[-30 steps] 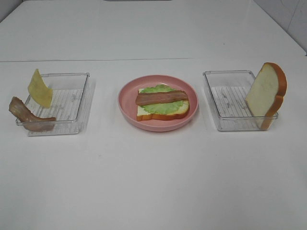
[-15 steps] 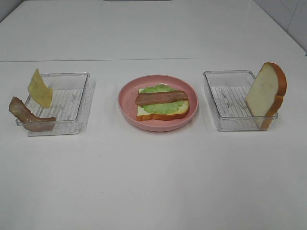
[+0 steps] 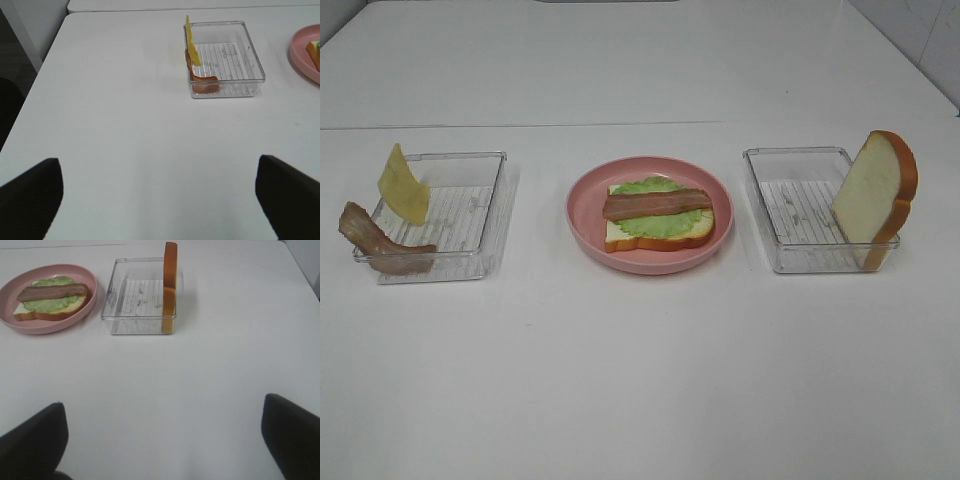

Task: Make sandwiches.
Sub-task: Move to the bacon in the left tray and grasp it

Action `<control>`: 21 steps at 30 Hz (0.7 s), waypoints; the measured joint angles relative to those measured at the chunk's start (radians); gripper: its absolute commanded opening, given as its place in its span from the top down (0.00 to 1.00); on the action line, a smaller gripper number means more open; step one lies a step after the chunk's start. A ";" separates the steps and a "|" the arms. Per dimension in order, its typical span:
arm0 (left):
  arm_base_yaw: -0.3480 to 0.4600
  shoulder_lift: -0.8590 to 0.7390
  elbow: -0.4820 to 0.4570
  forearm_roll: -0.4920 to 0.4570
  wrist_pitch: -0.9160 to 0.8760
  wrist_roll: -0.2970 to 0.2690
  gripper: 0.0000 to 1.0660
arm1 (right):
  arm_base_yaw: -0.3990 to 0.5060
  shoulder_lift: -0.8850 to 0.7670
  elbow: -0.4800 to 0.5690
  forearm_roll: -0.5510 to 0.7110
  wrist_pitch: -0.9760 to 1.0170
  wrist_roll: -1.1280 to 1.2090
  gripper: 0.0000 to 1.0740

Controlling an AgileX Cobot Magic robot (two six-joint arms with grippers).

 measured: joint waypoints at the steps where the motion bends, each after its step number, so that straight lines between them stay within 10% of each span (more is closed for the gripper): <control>1: 0.000 0.000 0.000 0.000 0.000 0.000 0.06 | 0.000 0.000 0.000 0.000 0.000 0.000 0.08; 21: 0.000 0.077 -0.020 0.012 0.031 -0.001 0.06 | 0.000 0.000 0.000 0.000 0.000 0.000 0.08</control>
